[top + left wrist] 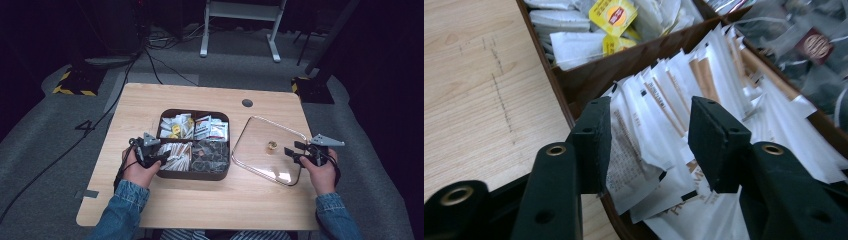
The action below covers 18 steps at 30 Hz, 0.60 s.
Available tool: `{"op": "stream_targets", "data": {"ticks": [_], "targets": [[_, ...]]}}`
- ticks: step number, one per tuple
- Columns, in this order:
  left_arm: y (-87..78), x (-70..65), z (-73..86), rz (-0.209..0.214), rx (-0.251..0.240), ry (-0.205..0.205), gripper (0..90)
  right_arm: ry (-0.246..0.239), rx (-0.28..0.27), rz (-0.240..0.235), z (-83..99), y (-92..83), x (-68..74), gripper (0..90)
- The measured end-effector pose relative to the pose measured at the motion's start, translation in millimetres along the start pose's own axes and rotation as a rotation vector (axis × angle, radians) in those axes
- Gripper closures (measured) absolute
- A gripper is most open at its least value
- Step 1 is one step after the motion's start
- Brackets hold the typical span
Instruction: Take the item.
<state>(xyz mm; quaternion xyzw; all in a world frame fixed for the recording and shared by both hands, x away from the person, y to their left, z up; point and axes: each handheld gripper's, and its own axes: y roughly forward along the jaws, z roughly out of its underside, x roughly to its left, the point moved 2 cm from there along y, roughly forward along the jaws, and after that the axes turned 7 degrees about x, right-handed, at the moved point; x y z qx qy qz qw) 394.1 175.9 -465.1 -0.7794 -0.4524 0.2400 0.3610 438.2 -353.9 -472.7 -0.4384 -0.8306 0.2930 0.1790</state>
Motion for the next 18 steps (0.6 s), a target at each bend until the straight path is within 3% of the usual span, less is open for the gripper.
{"op": "stream_targets", "data": {"ticks": [5,12,18], "targets": [[2.2,-1.0,1.5,-0.028,0.032,0.017,63.9,-0.005,-0.001,0.002,0.4,0.9,0.5,41.4],[6.3,-3.9,1.8,-0.072,0.063,0.052,69.5,-0.01,0.007,-0.002,0.5,2.9,3.2,41.8],[11.0,-3.5,2.3,-0.08,0.086,0.067,73.9,-0.012,0.008,-0.003,1.1,2.8,3.8,41.9]]}}
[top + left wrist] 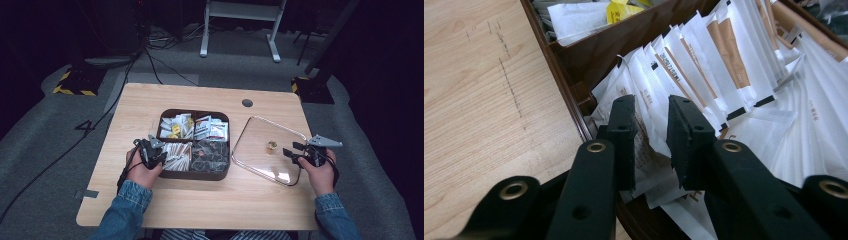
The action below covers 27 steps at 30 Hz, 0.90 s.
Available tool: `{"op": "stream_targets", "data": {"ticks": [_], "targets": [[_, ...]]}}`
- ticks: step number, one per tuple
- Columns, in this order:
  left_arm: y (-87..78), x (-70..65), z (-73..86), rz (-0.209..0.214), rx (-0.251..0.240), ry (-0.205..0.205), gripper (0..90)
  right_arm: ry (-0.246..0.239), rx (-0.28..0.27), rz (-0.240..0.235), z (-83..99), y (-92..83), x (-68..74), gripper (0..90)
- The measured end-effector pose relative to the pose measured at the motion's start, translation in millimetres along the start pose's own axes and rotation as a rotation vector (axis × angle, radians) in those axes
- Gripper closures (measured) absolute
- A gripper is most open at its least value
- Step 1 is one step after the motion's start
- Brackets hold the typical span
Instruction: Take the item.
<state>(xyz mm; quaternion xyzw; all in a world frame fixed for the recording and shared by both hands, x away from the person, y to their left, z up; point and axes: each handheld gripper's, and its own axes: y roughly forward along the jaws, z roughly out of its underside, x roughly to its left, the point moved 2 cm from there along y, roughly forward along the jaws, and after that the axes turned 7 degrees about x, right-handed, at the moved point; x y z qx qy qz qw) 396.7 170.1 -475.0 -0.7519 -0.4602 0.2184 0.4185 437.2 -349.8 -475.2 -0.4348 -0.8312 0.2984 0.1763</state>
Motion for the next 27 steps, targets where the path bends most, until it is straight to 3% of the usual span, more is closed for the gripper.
{"op": "stream_targets", "data": {"ticks": [7,12,15,22,27], "targets": [[1.4,0.5,-0.9,-0.011,0.002,0.006,74.7,0.017,-0.022,0.006,-0.1,-6.4,-4.6,41.8],[1.3,5.0,-0.2,-0.018,-0.002,0.01,86.1,0.024,-0.023,0.005,1.6,-7.0,-5.9,41.8],[1.1,6.8,0.1,-0.013,-0.005,0.009,88.4,0.017,-0.022,0.005,1.3,-6.3,-4.9,41.8],[-0.3,12.0,2.4,0.055,-0.028,-0.036,90.0,0.026,-0.02,0.004,3.1,-5.5,-6.9,41.8],[-9.8,15.2,1.9,0.106,-0.091,-0.072,90.0,0.028,-0.021,0.002,2.8,-4.7,-7.4,41.7]]}}
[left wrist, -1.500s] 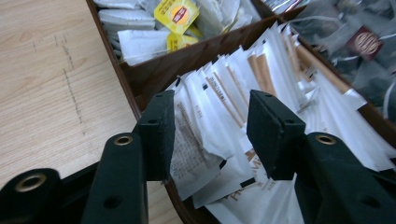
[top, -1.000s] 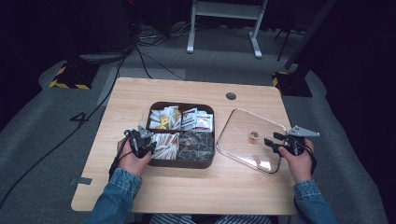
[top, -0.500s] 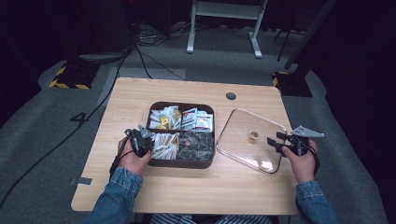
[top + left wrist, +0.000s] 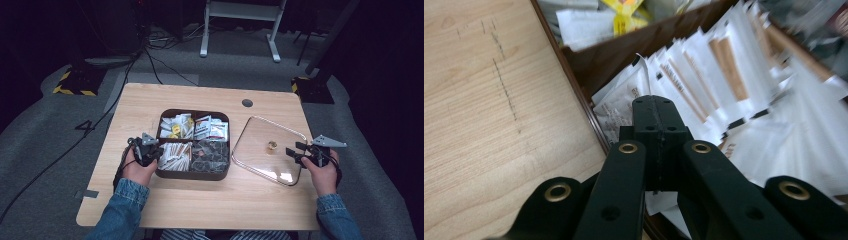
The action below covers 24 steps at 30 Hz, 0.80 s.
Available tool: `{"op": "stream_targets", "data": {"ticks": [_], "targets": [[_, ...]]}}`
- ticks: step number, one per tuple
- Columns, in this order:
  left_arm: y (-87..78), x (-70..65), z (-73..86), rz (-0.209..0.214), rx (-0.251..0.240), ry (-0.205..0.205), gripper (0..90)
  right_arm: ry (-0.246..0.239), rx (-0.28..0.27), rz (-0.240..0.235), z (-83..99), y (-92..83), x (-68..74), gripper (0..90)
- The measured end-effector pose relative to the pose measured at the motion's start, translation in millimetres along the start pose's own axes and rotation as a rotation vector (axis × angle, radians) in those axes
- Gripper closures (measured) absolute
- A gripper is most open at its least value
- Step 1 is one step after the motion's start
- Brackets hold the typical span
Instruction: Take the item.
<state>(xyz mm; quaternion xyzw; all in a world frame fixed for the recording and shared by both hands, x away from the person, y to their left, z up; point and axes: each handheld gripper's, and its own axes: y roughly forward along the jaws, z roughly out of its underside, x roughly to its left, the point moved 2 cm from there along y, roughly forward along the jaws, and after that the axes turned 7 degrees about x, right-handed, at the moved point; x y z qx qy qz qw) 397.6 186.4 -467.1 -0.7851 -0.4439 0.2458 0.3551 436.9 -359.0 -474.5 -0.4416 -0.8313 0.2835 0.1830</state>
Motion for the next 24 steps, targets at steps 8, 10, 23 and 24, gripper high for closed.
{"op": "stream_targets", "data": {"ticks": [8,10,23,24], "targets": [[-19.5,-4.9,-6.1,0.107,-0.127,-0.01,90.0,0.003,0.003,-0.006,-0.3,1.7,0.0,41.5],[-23.7,-6.5,-7.4,0.127,-0.152,-0.009,90.0,0.003,0.001,-0.007,-0.7,2.1,0.1,41.4],[-40.3,-22.0,-14.6,0.242,-0.233,0.005,90.0,0.002,0.003,-0.007,-1.1,2.4,-0.1,40.9],[-41.7,-24.2,-15.6,0.244,-0.24,0.014,90.0,0.001,0.002,-0.008,-1.1,2.5,-0.3,40.9]]}}
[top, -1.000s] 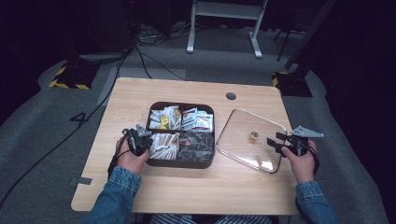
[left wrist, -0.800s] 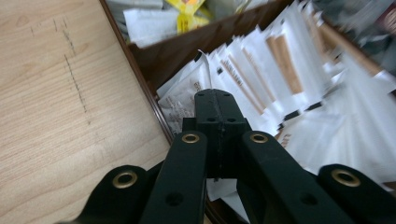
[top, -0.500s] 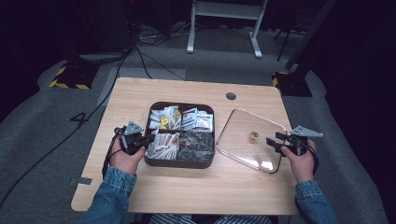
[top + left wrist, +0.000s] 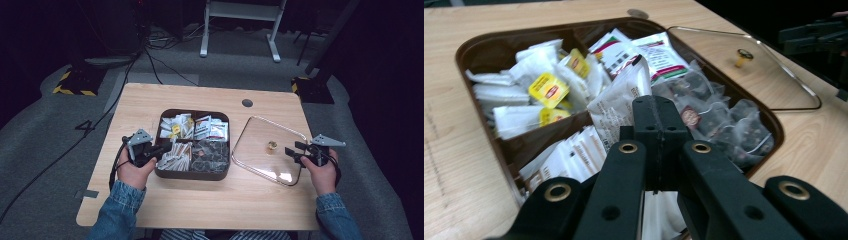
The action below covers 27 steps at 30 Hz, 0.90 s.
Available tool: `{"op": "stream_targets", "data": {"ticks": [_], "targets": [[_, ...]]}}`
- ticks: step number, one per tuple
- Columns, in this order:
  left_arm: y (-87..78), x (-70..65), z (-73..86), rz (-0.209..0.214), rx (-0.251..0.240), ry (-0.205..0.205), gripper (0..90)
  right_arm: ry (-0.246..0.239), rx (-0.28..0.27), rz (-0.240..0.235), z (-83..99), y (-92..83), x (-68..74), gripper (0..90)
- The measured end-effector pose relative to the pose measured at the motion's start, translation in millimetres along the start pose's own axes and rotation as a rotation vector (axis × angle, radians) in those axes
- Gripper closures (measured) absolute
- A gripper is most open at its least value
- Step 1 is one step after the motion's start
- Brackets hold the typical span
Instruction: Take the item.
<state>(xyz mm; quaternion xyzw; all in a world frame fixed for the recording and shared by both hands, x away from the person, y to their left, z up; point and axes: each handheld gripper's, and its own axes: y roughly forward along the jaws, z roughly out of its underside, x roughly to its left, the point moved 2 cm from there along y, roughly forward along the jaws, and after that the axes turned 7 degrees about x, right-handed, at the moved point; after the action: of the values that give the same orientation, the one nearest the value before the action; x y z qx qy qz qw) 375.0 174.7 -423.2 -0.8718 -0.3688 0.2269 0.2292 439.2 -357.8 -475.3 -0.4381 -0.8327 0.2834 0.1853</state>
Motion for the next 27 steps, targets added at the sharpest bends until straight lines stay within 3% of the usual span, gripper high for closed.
{"op": "stream_targets", "data": {"ticks": [8,17,21,27], "targets": [[-0.9,-21.0,-6.6,0.039,-0.004,0.063,90.0,0.001,0.002,0.002,0.0,0.1,0.2,40.7],[4.8,-47.4,-6.8,0.142,0.006,0.111,90.0,-0.001,0.0,0.0,-0.5,-0.8,0.2,40.5],[11.7,-61.4,-5.7,0.17,0.027,0.156,90.0,0.0,-0.001,0.0,-0.3,-0.7,0.0,40.4],[17.0,-79.9,-5.3,0.227,0.032,0.181,90.0,0.0,-0.003,0.002,-0.7,-1.3,-0.1,40.2]]}}
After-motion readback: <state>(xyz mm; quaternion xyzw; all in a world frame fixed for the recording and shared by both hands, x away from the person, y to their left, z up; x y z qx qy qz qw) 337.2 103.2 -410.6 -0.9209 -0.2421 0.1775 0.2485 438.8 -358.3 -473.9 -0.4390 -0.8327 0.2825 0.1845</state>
